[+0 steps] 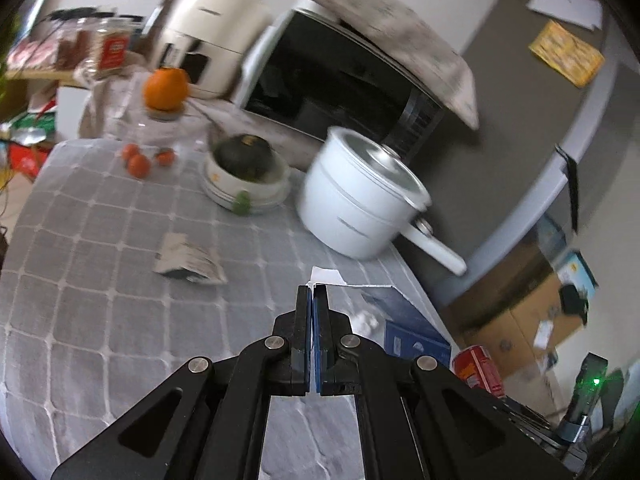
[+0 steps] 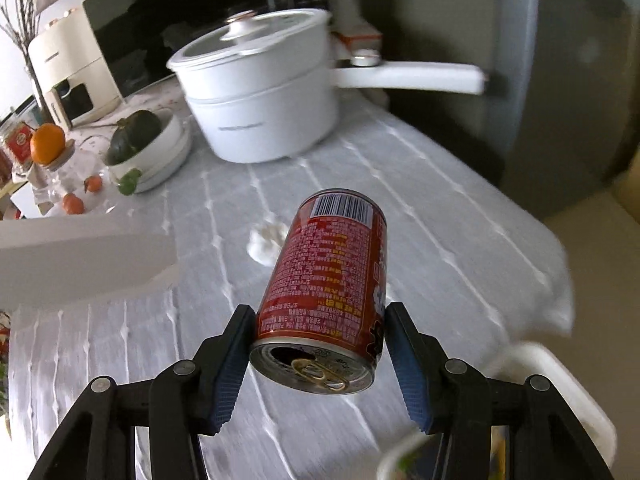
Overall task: Collect trash
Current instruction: 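Grasp the red can with the right tool while the left tool holds the carton, then carry the carton and red can over the bin and open both tools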
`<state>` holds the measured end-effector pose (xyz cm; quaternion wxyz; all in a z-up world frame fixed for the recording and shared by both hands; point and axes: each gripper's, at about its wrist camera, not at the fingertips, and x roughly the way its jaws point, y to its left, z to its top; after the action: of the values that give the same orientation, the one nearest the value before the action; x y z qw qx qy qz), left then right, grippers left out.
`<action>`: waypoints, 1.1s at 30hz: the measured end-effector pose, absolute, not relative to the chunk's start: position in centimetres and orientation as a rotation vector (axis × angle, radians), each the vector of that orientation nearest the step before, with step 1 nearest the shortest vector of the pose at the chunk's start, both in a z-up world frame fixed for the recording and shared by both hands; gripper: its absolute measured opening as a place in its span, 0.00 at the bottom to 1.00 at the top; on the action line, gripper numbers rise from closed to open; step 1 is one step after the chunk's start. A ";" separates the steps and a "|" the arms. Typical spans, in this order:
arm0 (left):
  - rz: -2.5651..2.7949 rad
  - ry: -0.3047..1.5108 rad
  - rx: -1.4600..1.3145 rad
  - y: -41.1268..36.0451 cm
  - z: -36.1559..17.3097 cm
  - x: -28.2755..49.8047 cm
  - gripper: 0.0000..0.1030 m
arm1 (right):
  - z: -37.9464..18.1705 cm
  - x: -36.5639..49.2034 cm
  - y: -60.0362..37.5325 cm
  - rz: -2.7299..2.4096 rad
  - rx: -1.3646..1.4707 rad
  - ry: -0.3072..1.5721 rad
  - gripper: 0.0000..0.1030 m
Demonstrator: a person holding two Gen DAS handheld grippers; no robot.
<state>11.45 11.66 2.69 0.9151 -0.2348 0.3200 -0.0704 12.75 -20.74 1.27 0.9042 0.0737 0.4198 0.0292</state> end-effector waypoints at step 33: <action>-0.734 0.742 0.340 -21.7 -4.9 0.7 0.00 | -1.1 -1.7 -40.1 -0.249 0.404 0.967 0.56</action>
<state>0.67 -21.72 -4.94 0.8531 0.1616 0.3527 -0.3488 -1.73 -40.08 -1.09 0.8584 0.1925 0.4605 -0.1184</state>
